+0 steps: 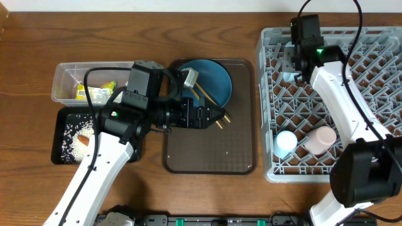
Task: Sort waste into correct bins and load items into the dishwasher rack
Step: 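Lower the light blue bowl into the rack's far corner with the right gripper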
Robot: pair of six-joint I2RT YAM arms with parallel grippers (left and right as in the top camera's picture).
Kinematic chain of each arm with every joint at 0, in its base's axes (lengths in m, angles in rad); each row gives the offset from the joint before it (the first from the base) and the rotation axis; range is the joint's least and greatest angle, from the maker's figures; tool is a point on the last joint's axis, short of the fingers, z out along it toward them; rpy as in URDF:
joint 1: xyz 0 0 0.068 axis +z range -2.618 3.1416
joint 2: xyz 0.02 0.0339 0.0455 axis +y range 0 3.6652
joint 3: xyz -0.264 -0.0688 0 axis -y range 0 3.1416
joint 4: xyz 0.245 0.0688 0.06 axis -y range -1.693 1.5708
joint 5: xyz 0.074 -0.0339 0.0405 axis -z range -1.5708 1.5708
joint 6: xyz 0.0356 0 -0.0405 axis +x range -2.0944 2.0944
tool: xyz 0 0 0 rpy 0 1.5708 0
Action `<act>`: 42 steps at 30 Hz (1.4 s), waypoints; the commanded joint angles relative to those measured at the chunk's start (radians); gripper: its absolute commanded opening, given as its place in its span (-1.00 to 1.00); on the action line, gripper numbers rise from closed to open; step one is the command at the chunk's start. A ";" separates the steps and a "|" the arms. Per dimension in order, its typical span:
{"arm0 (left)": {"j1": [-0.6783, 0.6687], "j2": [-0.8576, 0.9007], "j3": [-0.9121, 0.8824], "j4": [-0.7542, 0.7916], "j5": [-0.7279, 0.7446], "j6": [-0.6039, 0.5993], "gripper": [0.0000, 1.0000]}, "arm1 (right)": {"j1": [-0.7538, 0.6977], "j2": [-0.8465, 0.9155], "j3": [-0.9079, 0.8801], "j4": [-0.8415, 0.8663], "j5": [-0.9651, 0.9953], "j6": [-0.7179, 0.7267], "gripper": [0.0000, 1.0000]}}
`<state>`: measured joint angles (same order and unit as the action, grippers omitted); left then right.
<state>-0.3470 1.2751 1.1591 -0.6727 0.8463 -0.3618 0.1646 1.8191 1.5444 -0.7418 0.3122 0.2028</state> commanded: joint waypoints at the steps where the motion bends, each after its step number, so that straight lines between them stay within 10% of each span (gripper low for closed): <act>1: 0.005 -0.003 0.023 0.001 -0.002 0.016 0.91 | 0.004 -0.041 0.005 0.013 -0.074 0.005 -0.18; 20: 0.005 -0.003 0.023 0.001 -0.002 0.016 0.92 | -0.074 -0.104 0.005 -0.056 0.069 -0.051 -0.16; 28: 0.004 -0.003 0.023 0.001 -0.002 0.016 0.91 | -0.108 -0.097 0.005 -0.084 -0.082 -0.033 0.21; 42: 0.004 -0.003 0.023 0.001 -0.002 0.016 0.92 | -0.229 0.016 0.005 -0.069 -0.488 0.001 -0.14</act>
<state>-0.3470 1.2751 1.1591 -0.6727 0.8463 -0.3618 -0.0647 1.7885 1.5444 -0.8131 -0.0631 0.2008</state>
